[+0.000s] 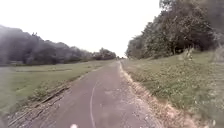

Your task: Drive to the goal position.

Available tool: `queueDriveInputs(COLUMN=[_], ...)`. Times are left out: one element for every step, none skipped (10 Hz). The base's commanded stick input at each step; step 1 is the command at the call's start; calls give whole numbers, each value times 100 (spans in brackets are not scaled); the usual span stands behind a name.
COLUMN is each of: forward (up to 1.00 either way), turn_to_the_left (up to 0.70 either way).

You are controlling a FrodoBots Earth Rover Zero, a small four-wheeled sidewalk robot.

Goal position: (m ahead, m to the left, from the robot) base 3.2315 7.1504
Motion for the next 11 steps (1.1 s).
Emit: queueDriveInputs(forward=[70, 70, 70, 70, 70, 70, 70, 70, 70, 70, 70], turn_to_the_left=[35, 35, 2, 1, 0, 0, 0, 0, 0, 0, 0])
